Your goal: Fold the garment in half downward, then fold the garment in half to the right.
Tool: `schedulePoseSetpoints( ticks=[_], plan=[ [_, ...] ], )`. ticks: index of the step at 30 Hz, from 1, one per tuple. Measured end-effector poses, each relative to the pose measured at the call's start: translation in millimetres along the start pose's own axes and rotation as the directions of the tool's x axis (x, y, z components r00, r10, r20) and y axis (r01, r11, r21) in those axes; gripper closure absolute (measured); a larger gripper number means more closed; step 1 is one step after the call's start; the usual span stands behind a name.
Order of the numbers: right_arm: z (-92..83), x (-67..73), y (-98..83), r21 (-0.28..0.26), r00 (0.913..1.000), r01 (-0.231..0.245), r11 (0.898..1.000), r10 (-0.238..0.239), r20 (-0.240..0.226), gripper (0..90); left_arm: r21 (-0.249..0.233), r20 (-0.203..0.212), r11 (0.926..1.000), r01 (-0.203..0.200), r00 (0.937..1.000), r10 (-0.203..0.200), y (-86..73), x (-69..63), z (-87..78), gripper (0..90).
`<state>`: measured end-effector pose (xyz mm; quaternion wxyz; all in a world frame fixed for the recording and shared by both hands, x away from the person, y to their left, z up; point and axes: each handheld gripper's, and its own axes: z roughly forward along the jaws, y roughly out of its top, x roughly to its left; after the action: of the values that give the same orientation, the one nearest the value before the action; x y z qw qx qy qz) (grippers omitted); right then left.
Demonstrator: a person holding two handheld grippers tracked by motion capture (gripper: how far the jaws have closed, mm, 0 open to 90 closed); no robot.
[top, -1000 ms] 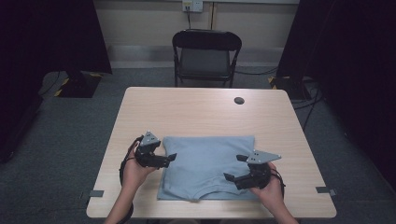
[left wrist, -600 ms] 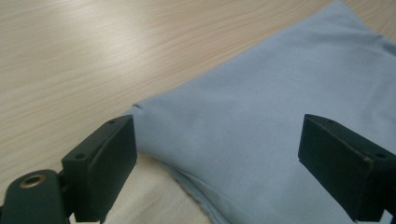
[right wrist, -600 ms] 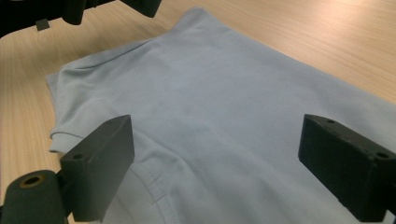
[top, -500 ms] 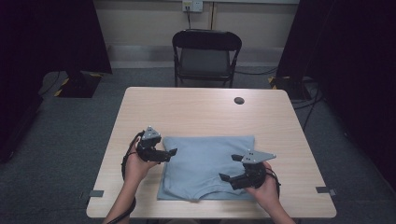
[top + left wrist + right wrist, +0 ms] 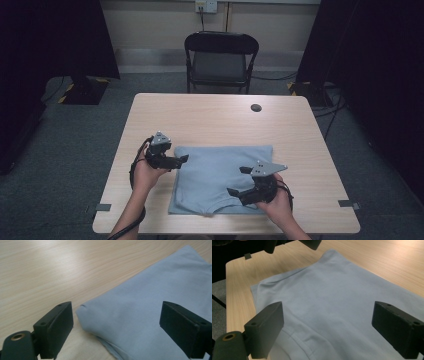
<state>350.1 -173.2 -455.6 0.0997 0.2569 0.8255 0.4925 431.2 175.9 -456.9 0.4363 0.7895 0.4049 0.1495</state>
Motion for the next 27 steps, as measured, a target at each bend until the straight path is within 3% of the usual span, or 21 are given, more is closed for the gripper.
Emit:
schedulePoseSetpoints(
  ticks=[27],
  plan=[
    [44.2,36.5,19.9,0.024,0.9963,0.043,0.999,-0.041,-0.076,10.0,0.039,-0.038,0.9990,0.024,0.9990,-0.022,11.3,20.4,14.5,14.1]
  ],
)
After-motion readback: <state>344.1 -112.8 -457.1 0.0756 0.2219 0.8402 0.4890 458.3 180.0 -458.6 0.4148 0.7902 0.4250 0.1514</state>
